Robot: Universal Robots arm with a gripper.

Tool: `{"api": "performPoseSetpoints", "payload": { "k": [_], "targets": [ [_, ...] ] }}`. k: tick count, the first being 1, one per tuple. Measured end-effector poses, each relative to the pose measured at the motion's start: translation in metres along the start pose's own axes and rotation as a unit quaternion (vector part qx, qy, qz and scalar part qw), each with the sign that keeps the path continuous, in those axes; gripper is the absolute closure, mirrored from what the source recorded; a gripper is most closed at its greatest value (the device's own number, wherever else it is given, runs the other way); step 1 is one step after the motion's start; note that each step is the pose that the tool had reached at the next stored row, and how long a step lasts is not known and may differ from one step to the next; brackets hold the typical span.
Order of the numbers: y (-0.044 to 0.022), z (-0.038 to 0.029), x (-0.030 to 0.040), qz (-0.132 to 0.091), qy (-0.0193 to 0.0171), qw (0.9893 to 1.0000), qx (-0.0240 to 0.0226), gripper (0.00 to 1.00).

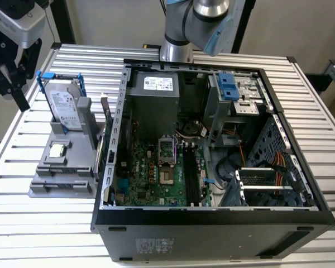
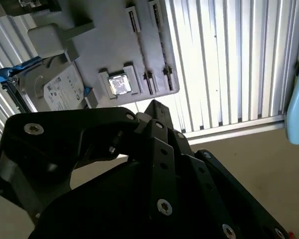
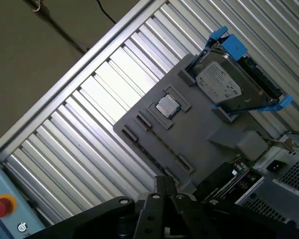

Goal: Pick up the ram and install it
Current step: 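Pick up the ram and move it above insertion slot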

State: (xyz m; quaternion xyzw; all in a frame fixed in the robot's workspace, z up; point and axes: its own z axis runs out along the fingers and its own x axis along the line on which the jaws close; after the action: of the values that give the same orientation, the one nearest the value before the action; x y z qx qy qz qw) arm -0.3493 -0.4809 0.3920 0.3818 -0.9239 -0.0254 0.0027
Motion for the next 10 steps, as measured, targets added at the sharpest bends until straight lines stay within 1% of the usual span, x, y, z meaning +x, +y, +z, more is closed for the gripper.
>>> {"api": "performPoseSetpoints", "payload": {
  "k": [10],
  "targets": [
    [0.0000, 0.0000, 0.0000, -0.026, 0.0013, 0.9997, -0.0004, 1.00]
  ]
}}
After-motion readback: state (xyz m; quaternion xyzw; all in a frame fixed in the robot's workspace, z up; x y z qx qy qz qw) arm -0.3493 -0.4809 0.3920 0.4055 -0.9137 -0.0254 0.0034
